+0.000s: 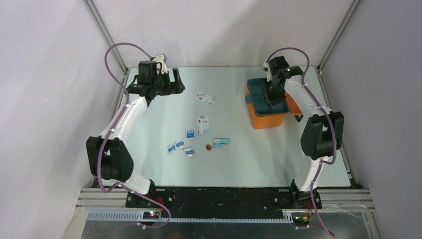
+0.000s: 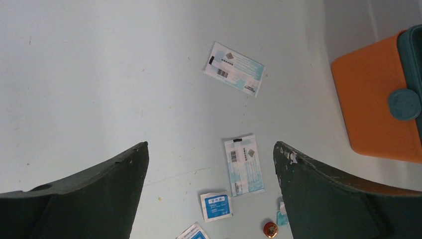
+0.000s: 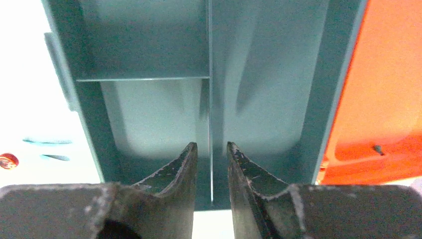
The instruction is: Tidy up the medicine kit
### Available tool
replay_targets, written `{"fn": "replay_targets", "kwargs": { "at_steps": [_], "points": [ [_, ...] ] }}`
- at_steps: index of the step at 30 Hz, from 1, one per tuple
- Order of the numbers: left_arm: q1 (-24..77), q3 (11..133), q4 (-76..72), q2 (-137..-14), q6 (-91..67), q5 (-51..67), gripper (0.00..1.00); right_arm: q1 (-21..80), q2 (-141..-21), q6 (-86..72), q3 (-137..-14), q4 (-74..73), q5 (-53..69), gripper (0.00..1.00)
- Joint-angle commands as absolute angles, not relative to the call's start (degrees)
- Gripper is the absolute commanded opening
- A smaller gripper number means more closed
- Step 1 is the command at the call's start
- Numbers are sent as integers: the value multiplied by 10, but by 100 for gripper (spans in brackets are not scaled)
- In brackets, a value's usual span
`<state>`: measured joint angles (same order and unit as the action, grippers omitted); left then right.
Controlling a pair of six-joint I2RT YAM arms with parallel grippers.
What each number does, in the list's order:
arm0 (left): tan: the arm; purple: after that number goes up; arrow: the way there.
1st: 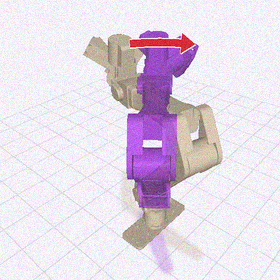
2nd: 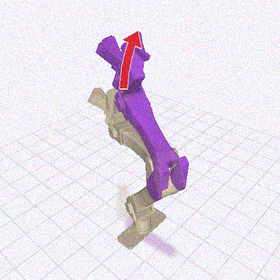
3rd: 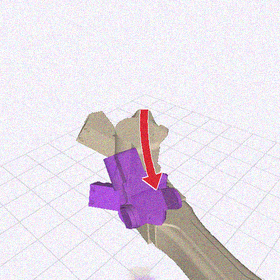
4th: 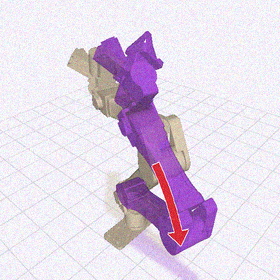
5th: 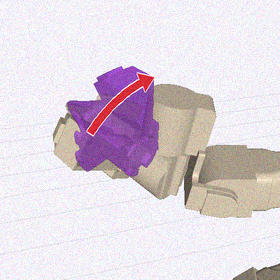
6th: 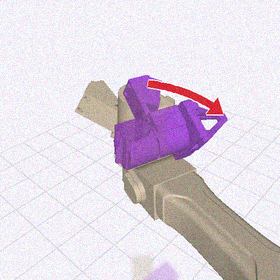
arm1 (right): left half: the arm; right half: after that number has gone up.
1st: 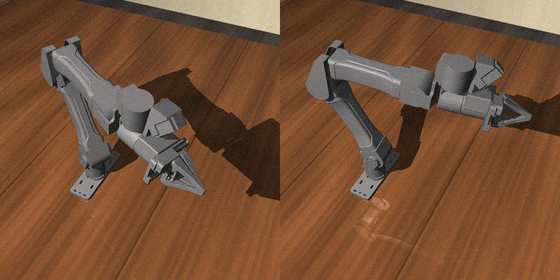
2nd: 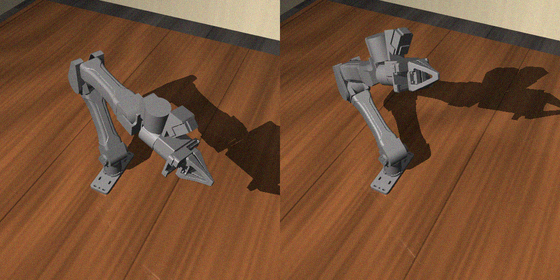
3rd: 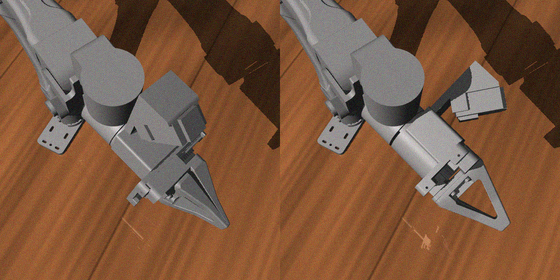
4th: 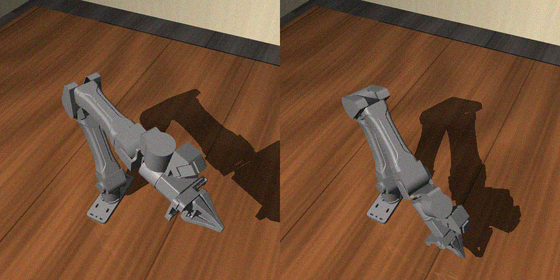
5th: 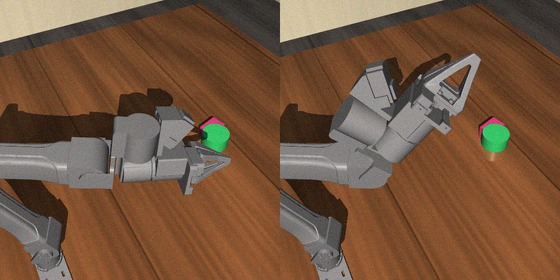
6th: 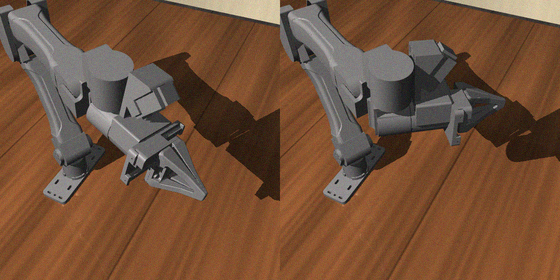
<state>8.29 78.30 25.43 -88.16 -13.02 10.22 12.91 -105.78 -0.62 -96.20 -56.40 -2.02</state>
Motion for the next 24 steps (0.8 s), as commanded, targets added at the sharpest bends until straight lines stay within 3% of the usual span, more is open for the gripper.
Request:
{"fn": "replay_targets", "kwargs": {
  "at_steps": [1, 8, 14, 19, 24],
  "points": [
    [84, 776, 236, -863, -129, 94, 100, 134, -1058, -3, -1046, -594, -8, 34],
    [84, 780, 234, -873, -129, 97, 100, 142, -1056, 13, -1100, -576, 16, 38],
    [87, 788, 234, -882, -126, 103, 100, 159, -1112, 73, -1143, -543, 22, 27],
    [87, 778, 234, -869, -127, 96, 100, 177, -1147, 86, -1177, -545, 25, 43],
    [88, 770, 232, -862, -127, 91, 100, 192, -1155, 89, -1168, -554, 37, 50]
  ]
}}
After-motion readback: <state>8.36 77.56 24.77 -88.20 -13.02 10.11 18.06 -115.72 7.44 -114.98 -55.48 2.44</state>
